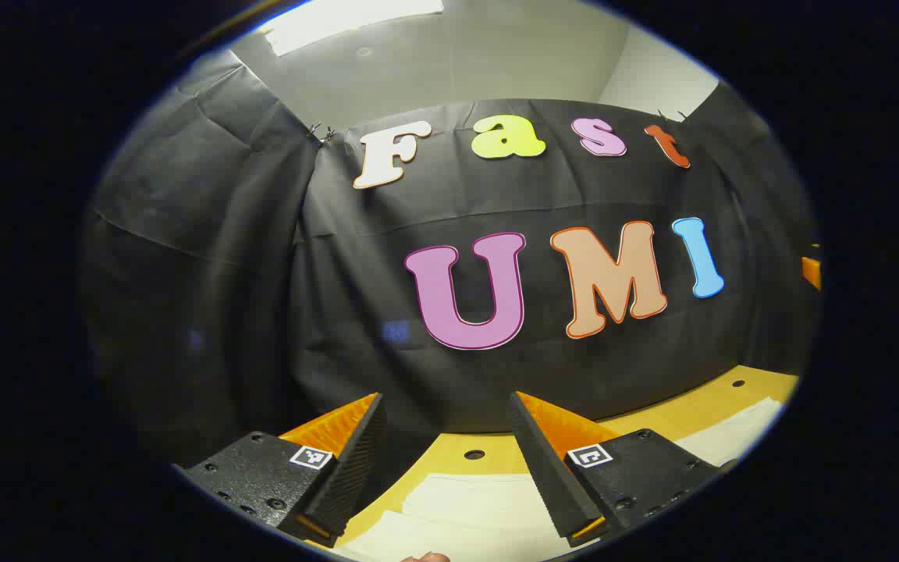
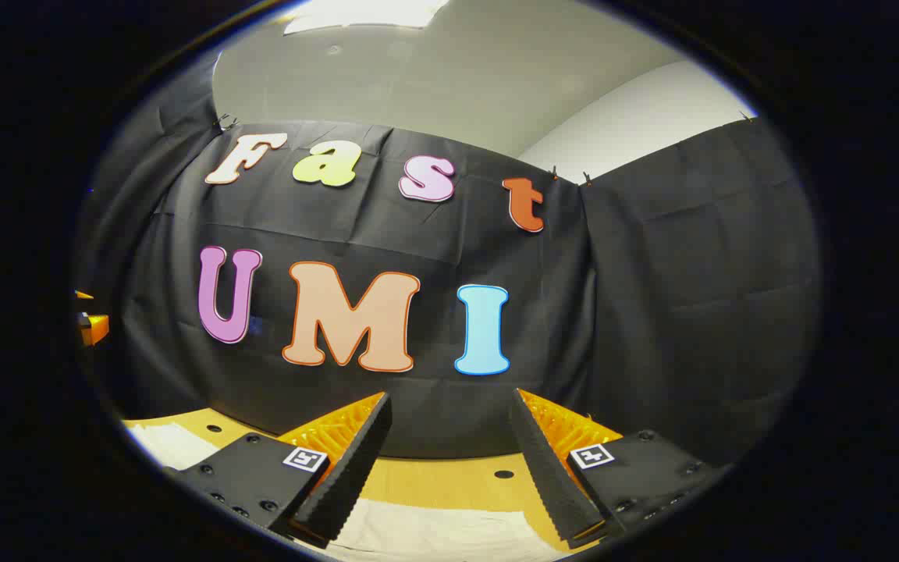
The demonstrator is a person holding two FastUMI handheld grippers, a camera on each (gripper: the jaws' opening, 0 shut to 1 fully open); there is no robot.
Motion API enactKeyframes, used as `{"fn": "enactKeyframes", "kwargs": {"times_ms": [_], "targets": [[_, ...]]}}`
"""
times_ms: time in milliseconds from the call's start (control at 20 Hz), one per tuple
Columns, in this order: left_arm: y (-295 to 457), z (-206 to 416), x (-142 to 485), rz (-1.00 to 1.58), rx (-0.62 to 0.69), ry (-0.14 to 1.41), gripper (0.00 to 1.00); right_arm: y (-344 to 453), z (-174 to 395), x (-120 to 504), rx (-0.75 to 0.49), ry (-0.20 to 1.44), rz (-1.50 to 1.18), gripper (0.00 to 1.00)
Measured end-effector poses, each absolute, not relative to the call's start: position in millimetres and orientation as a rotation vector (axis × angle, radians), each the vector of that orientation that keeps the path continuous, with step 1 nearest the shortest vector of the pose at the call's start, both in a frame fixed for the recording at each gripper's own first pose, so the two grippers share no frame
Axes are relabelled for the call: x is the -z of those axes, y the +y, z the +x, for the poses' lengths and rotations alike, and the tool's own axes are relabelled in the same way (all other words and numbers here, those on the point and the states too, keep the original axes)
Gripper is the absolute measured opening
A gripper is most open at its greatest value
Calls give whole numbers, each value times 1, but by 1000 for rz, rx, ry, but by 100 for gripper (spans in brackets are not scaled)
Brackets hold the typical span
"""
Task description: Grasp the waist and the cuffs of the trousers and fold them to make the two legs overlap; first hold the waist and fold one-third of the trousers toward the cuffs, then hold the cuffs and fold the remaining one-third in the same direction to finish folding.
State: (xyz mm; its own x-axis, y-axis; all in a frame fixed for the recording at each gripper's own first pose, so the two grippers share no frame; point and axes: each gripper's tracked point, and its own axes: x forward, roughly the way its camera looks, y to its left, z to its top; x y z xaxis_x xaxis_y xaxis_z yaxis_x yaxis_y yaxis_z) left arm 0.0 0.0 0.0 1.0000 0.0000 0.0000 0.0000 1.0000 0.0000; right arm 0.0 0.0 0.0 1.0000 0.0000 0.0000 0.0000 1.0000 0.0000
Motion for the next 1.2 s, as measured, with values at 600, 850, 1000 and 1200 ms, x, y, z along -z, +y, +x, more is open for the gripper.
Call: {"fn": "enactKeyframes", "kwargs": {"times_ms": [600, 850, 1000, 1200], "targets": [[-4, 0, -3, 14, -5, -3, 93, -9, 14, 0, -6, 4, -7, 97], [5, 0, -6, 42, -14, -10, 93, -14, 14, 1, -8, -1, -17, 98], [10, -4, -3, 33, -28, -4, 93, -14, 13, 3, -9, 8, -16, 97], [13, -5, 1, 40, -32, 4, 93, -14, 11, 6, -19, 14, -30, 97]]}}
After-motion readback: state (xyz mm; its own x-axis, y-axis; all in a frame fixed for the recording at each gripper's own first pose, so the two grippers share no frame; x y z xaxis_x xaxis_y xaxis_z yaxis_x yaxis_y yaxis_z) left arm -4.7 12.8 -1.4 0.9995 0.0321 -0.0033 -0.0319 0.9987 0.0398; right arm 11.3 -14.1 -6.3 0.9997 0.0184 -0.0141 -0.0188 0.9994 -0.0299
